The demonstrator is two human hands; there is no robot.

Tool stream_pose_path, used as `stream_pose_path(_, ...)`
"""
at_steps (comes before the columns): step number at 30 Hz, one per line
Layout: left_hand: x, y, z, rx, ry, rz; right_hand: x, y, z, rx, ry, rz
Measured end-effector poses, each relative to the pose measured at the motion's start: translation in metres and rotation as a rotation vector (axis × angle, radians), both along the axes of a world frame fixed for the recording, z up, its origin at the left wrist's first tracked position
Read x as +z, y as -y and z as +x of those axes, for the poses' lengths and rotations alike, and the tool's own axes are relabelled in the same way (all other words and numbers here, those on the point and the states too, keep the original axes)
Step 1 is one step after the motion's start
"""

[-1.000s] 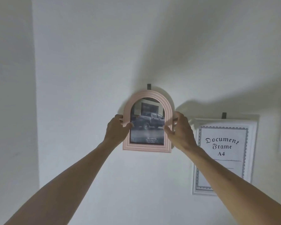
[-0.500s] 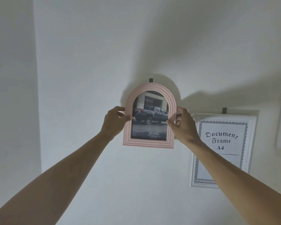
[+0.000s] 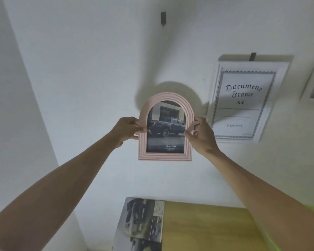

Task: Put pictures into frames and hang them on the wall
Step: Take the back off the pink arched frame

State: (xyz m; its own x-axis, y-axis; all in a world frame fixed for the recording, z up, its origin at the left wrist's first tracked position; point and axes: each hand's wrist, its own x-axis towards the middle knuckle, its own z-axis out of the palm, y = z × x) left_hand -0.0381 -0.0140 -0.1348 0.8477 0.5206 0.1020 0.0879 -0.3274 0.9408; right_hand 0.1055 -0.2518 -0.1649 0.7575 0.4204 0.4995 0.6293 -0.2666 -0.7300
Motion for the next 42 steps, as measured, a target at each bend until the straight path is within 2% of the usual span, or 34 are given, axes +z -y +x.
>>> stream_pose_path(12,-0.176,0.058,-0.028,0.015,-0.273,-0.27,-0.168,0.052,-0.048,-0.133,-0.4,-0.262)
stream_pose_path(19,-0.242,0.081,-0.05,0.049,-0.325,-0.369,-0.223,0.073,-0.075,-0.195,-0.619,-0.302)
stream_pose_path(25,-0.26,0.105,-0.063,0.072,-0.27,-0.19,-0.221,0.065,-0.095,-0.154,-0.575,-0.416)
stream_pose_path(30,-0.26,0.145,-0.066,0.046,-0.173,0.122,-0.183,0.036,-0.113,-0.041,-0.769,-0.178)
stream_pose_path(36,-0.264,0.179,-0.068,0.006,-0.1,0.418,-0.173,0.029,-0.104,-0.117,-0.789,-0.099)
stream_pose_path(39,-0.269,0.176,-0.069,-0.094,-0.011,0.448,-0.17,0.042,-0.093,-0.098,-0.789,-0.116)
stream_pose_path(42,-0.273,0.16,-0.068,-0.066,-0.006,0.372,-0.166,0.058,-0.082,0.007,-0.852,-0.132)
